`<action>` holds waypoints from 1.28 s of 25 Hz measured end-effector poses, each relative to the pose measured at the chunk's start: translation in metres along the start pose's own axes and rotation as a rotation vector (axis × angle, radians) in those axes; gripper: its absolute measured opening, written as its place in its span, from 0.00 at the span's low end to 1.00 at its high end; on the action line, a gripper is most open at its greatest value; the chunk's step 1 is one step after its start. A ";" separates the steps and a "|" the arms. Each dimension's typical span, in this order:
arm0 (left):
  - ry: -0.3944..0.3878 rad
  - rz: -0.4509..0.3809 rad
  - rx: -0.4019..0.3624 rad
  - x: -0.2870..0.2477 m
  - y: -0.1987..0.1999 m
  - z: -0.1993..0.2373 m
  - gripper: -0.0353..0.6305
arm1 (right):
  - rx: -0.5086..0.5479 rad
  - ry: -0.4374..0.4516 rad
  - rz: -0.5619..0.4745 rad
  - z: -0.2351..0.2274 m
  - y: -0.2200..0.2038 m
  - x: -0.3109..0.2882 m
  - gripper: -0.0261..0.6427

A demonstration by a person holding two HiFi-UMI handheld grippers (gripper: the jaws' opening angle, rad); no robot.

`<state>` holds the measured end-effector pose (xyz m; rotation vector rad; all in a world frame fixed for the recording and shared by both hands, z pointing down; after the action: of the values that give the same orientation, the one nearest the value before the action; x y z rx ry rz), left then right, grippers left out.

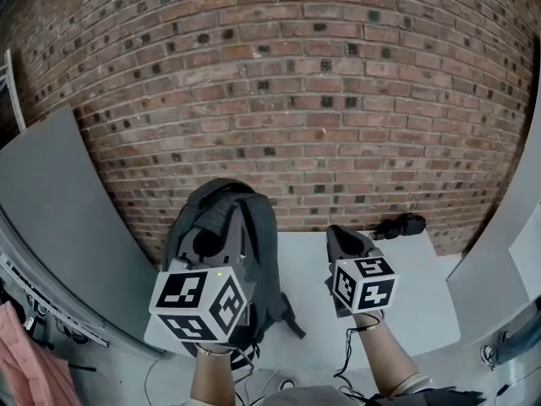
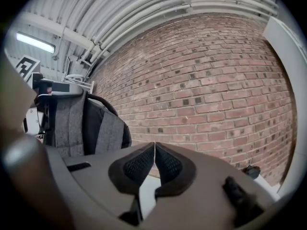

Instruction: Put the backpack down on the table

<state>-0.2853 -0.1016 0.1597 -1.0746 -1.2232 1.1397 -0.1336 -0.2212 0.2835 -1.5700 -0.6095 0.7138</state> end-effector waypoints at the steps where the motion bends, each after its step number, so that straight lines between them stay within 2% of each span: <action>1: -0.003 0.000 -0.002 -0.007 0.000 0.004 0.13 | 0.001 -0.003 -0.002 -0.001 0.002 -0.008 0.08; 7: -0.011 0.005 0.007 -0.044 -0.007 0.027 0.13 | -0.006 -0.034 -0.015 -0.011 0.009 -0.047 0.08; 12: 0.023 0.035 0.004 -0.066 -0.026 0.041 0.13 | -0.013 -0.041 0.028 -0.025 -0.008 -0.066 0.08; 18: 0.075 0.041 0.011 -0.079 -0.030 0.056 0.13 | -0.004 -0.007 0.061 -0.028 -0.012 -0.089 0.08; 32: 0.116 0.038 -0.015 -0.095 -0.027 0.112 0.13 | 0.003 0.032 0.065 0.002 -0.009 -0.144 0.08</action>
<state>-0.3962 -0.1998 0.1805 -1.1634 -1.1264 1.0831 -0.2315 -0.3247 0.3061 -1.6010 -0.5358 0.7369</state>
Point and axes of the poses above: the fingertips, and each gripper's own axes: x backward along the fingers, z to its left, y out of its top, the point moved 1 cm from there along x, backward along the fingers
